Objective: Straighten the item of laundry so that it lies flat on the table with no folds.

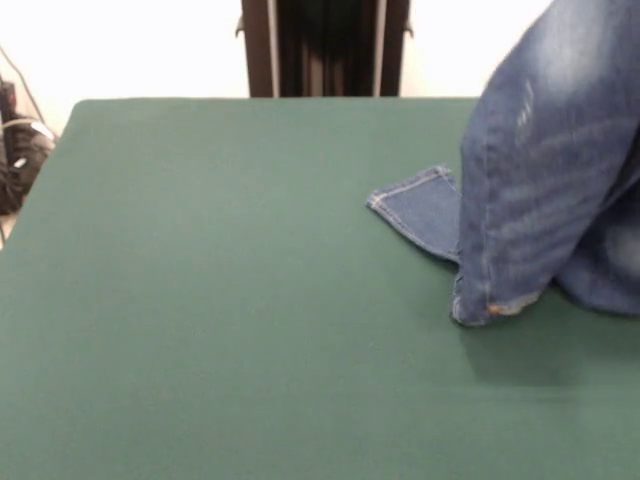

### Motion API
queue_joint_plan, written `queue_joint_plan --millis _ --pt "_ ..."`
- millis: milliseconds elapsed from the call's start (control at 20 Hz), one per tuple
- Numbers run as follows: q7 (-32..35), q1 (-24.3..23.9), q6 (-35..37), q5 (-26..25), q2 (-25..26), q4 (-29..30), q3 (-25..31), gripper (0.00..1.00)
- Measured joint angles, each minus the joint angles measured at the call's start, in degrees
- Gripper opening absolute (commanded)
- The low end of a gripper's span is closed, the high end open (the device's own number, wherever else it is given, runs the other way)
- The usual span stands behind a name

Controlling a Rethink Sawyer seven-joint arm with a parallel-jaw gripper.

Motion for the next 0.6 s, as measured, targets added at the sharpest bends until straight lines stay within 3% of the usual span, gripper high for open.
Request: queue_joint_plan --millis 350,600 --pt "0.0 -0.51 -3.61 0.01 2.45 0.61 2.08 0.0" --pt "0.0 0.23 -10.02 -0.23 6.35 0.64 3.17 0.0"
